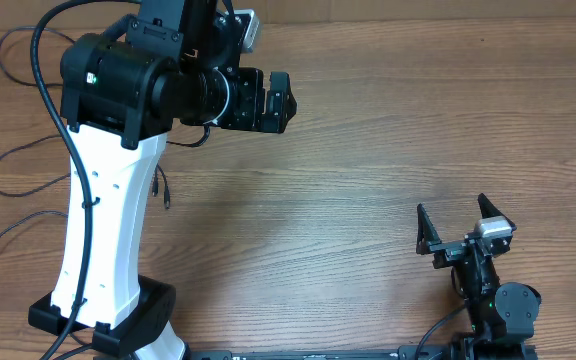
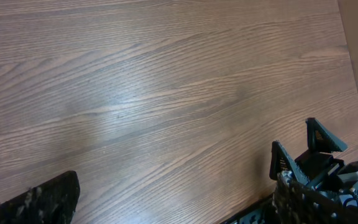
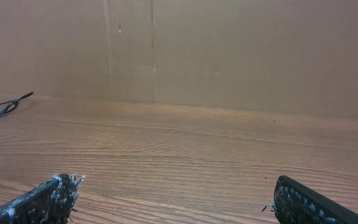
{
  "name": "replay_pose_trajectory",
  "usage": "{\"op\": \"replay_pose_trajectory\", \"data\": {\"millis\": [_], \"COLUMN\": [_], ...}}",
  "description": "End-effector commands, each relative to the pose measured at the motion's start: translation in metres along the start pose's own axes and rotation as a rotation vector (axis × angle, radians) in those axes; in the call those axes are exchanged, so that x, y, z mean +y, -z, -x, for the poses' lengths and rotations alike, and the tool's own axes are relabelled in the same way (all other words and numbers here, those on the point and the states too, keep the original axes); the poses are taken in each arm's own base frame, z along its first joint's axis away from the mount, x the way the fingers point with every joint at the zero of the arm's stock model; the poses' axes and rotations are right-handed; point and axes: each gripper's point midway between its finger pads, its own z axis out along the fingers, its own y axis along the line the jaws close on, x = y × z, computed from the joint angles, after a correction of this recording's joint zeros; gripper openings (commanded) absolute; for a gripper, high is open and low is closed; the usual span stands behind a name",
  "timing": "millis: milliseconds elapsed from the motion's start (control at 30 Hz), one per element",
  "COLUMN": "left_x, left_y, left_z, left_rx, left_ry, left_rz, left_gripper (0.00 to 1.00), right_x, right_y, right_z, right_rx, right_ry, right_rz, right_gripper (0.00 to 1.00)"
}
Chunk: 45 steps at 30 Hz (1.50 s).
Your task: Untangle cables
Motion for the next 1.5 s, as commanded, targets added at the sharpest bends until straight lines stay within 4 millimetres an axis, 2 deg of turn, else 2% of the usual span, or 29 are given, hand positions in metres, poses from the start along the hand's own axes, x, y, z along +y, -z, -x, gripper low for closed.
{"op": "replay_pose_trajectory", "data": {"millis": [0,600,667,833,1000,1067,1167,1467], "left_x": [-0.003,-0.009,-0.007,0.016,0.017,0.022,0.035,0.081], "left_y": [0.016,0.037,0.036,0.030,0.014,0.005,-0.004,-0.008], "left_z": [-0.001,-0.007,-0.009,-0.009,-0.005,-0.014,-0.044,-0.096], "left_rx": [-0.042,-0.084,-0.080,-0.096,-0.174,-0.195,-0.151,-0.208], "left_ry": [0.001,-0.013,-0.014,-0.017,-0.152,-0.160,-0.145,-0.152], "left_rz": [-0.003,-0.019,-0.010,0.117,0.101,0.097,0.109,0.182], "left_gripper": [1.00,1.00,1.00,1.00,1.00,1.00,0.99,0.99], "right_x": [0.000,0.000,0.000,0.000,0.000,0.000,0.000,0.000], "right_y": [0.000,0.000,0.000,0.000,0.000,0.000,0.000,0.000], "right_z": [-0.001,-0.001,-0.001,-0.001,-0.001,-0.001,-0.001,-0.001], "right_rx": [-0.006,-0.006,-0.006,-0.006,-0.006,-0.006,-0.006,-0.006], "right_ry": [0.009,0.010,0.009,0.009,0.010,0.010,0.009,0.010], "right_rz": [-0.004,-0.004,-0.004,-0.004,-0.004,-0.004,-0.004,-0.004], "right_gripper": [1.00,1.00,1.00,1.00,1.00,1.00,1.00,1.00]}}
